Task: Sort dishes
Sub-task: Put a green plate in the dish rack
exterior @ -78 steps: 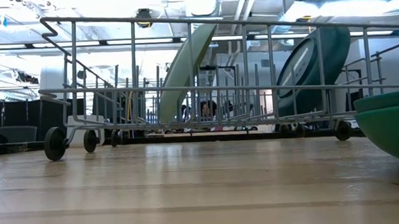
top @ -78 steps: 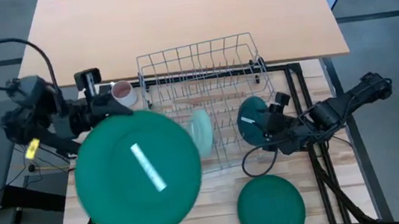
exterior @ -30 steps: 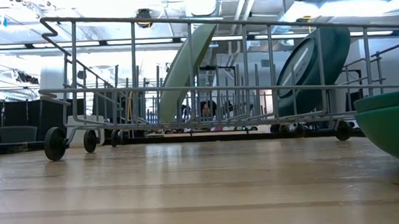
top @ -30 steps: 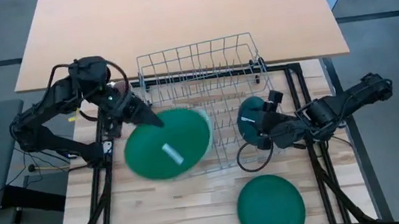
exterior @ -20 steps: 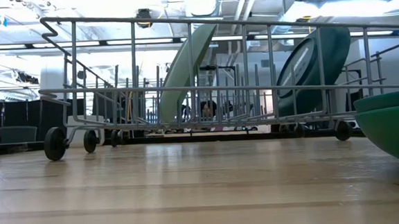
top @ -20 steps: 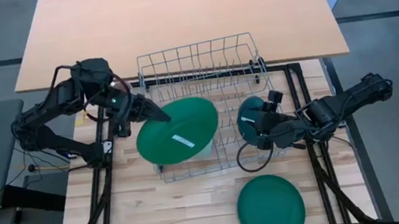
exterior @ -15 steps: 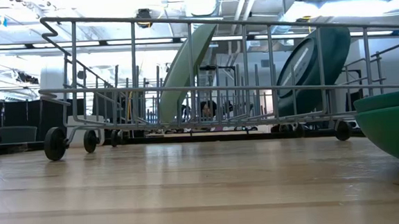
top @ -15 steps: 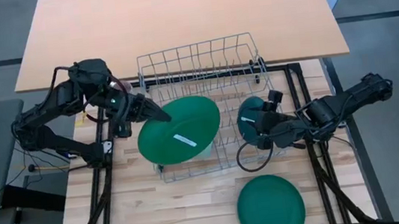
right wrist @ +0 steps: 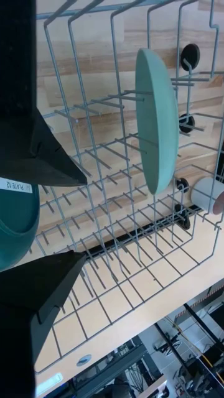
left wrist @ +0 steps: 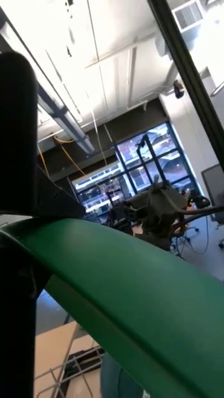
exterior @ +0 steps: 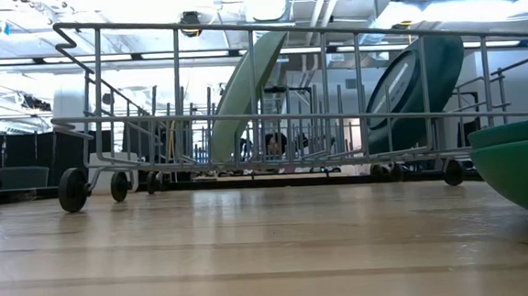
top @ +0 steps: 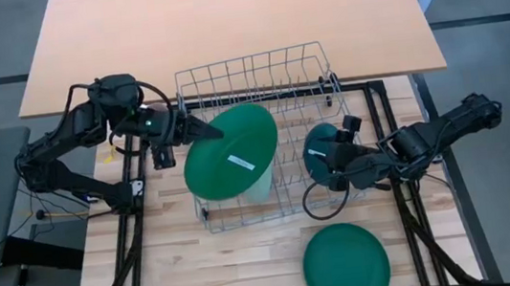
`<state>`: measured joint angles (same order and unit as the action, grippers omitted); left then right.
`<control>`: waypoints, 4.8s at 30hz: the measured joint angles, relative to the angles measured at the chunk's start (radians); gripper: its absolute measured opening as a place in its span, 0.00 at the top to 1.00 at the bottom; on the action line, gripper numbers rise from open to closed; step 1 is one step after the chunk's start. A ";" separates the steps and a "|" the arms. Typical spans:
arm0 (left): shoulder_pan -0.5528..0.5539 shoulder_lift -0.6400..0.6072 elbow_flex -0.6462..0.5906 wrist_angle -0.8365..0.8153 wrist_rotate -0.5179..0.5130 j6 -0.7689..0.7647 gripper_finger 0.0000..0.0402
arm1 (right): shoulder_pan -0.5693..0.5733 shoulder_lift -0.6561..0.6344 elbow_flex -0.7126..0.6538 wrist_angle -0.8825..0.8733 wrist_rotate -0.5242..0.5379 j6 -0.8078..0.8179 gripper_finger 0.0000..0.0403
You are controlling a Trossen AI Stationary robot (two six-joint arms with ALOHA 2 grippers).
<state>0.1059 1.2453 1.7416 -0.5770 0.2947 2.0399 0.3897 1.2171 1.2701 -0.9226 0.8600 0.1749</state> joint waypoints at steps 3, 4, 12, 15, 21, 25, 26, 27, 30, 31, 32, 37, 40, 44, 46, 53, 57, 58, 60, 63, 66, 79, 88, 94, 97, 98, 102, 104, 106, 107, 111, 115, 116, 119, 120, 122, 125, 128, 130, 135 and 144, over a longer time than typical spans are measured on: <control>0.000 0.000 0.000 0.000 -0.001 -0.015 0.99 | 0.000 0.000 0.000 0.000 0.000 0.000 0.54; 0.000 0.000 0.000 0.001 -0.004 -0.027 0.99 | 0.000 0.000 0.000 0.000 0.000 0.000 0.54; 0.000 0.000 0.000 0.112 -0.230 -0.335 0.99 | 0.000 0.000 0.000 0.000 0.000 0.000 0.54; 0.000 0.001 -0.001 0.172 -0.355 -0.530 0.99 | 0.000 0.000 0.000 0.000 0.000 0.000 0.54; 0.001 0.000 0.000 0.298 -0.699 -0.890 0.99 | 0.000 0.000 0.000 0.002 0.000 0.000 0.54; 0.014 0.001 -0.001 0.345 -0.902 -1.112 0.99 | 0.000 0.000 0.000 0.006 0.000 0.000 0.54; 0.019 0.001 -0.001 0.346 -0.946 -1.179 0.99 | 0.000 0.000 0.000 0.008 0.000 0.000 0.54; 0.026 0.000 -0.001 0.344 -0.984 -1.239 0.99 | 0.000 0.000 0.000 0.009 0.000 0.000 0.54; 0.061 -0.001 -0.001 0.319 -1.095 -1.390 0.99 | -0.003 0.000 0.000 0.024 0.000 0.000 0.54; 0.074 0.000 -0.001 0.304 -1.132 -1.425 0.99 | -0.006 0.000 0.000 0.026 0.000 0.000 0.54; 0.088 0.000 -0.001 0.289 -1.162 -1.469 0.99 | -0.006 -0.001 0.000 0.026 0.000 0.001 0.54; 0.191 0.000 -0.001 0.145 -1.187 -1.679 0.99 | -0.019 0.000 0.000 0.028 0.000 0.003 0.54; 0.256 0.001 -0.001 0.040 -1.158 -1.818 0.99 | -0.025 -0.001 0.000 0.028 0.000 0.017 0.54; 0.362 0.001 0.000 -0.091 -1.010 -1.992 0.99 | -0.038 0.000 0.000 0.028 0.000 0.027 0.54; 0.405 0.015 0.000 -0.171 -0.938 -2.064 0.99 | -0.040 0.000 0.000 0.028 0.000 0.027 0.54; 0.484 0.128 -0.004 -0.453 -0.845 -2.197 1.00 | -0.046 0.000 0.000 0.028 0.000 0.027 0.54; 0.488 0.193 -0.017 -0.483 -0.837 -2.190 0.99 | -0.046 0.000 0.000 0.031 0.000 0.029 0.54; 0.488 0.204 -0.017 -0.482 -0.829 -2.182 0.98 | -0.046 0.000 -0.001 0.035 0.000 0.030 0.54; 0.488 0.224 -0.017 -0.465 -0.812 -2.169 0.98 | -0.045 0.000 -0.001 0.040 0.000 0.035 0.54; 0.488 0.241 -0.018 -0.426 -0.803 -2.157 0.98 | -0.045 0.000 -0.001 0.039 0.000 0.037 0.54; 0.488 0.242 -0.018 -0.393 -0.791 -2.145 0.98 | -0.045 0.000 -0.001 0.038 -0.002 0.037 0.54; 0.463 0.185 -0.018 -0.434 -0.767 -2.130 0.97 | -0.045 0.000 -0.001 0.016 -0.002 0.034 0.54; 0.424 0.157 -0.018 -0.494 -0.712 -2.144 0.97 | -0.045 0.000 -0.001 0.026 -0.002 0.034 0.54; 0.398 0.154 -0.018 -0.540 -0.692 -2.187 0.97 | -0.045 0.000 -0.001 0.060 -0.003 0.123 0.54; 0.378 0.154 -0.018 -0.551 -0.692 -2.209 0.97 | -0.045 0.000 -0.001 0.060 -0.003 0.202 0.54; 0.369 0.154 -0.018 -0.552 -0.692 -2.217 0.97 | -0.045 0.000 -0.001 0.060 -0.005 0.222 0.54; 0.326 0.154 -0.018 -0.554 -0.692 -2.247 0.97 | -0.045 0.000 -0.001 0.060 -0.041 0.293 0.54; 0.299 0.154 -0.018 -0.553 -0.701 -2.252 0.97 | -0.045 0.000 -0.001 0.064 -0.054 0.319 0.54; 0.267 0.154 -0.018 -0.551 -0.725 -2.255 0.97 | -0.043 0.000 -0.001 0.065 -0.054 0.348 0.54; 0.250 0.154 -0.018 -0.549 -0.739 -2.262 0.97 | -0.041 0.000 -0.001 0.066 -0.054 0.361 0.54; 0.175 0.149 -0.018 -0.549 -0.768 -2.301 0.97 | -0.023 0.000 -0.001 0.074 -0.054 0.408 0.54; 0.071 0.144 -0.018 -0.549 -0.847 -2.344 0.97 | 0.016 0.000 -0.001 0.110 -0.054 0.431 0.54; 0.043 0.144 -0.018 -0.550 -0.877 -2.352 0.97 | 0.031 0.000 0.000 0.118 -0.054 0.430 0.54; -0.039 0.142 -0.018 -0.557 -0.970 -2.388 0.97 | 0.079 0.000 0.000 0.128 -0.054 0.430 0.54; -0.068 0.142 -0.018 -0.559 -1.003 -2.401 0.97 | 0.096 0.000 0.000 0.128 -0.054 0.430 0.54; -0.131 0.142 -0.024 -0.559 -1.064 -2.424 0.97 | 0.127 0.000 0.000 0.131 -0.054 0.430 0.54; -0.223 0.142 -0.046 -0.569 -1.174 -2.474 0.97 | 0.168 0.000 0.000 0.144 -0.054 0.435 0.54; -0.313 0.142 -0.083 -0.583 -1.314 -2.524 0.97 | 0.200 0.000 0.000 0.149 -0.054 0.473 0.54; -0.369 0.143 -0.107 -0.595 -1.433 -2.561 0.97 | 0.216 0.000 0.000 0.150 -0.053 0.498 0.54; -0.492 0.141 -0.166 -0.600 -1.721 -2.678 0.97 | 0.232 0.000 0.000 0.154 -0.051 0.507 0.54; -0.595 0.142 -0.217 -0.621 -1.823 -2.681 0.97 | 0.206 0.000 0.000 0.150 -0.047 0.500 0.54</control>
<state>-0.4892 1.3873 1.5246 -1.1984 -1.5283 -0.6406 0.5957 1.2171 1.2701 -0.7729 0.8127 0.6750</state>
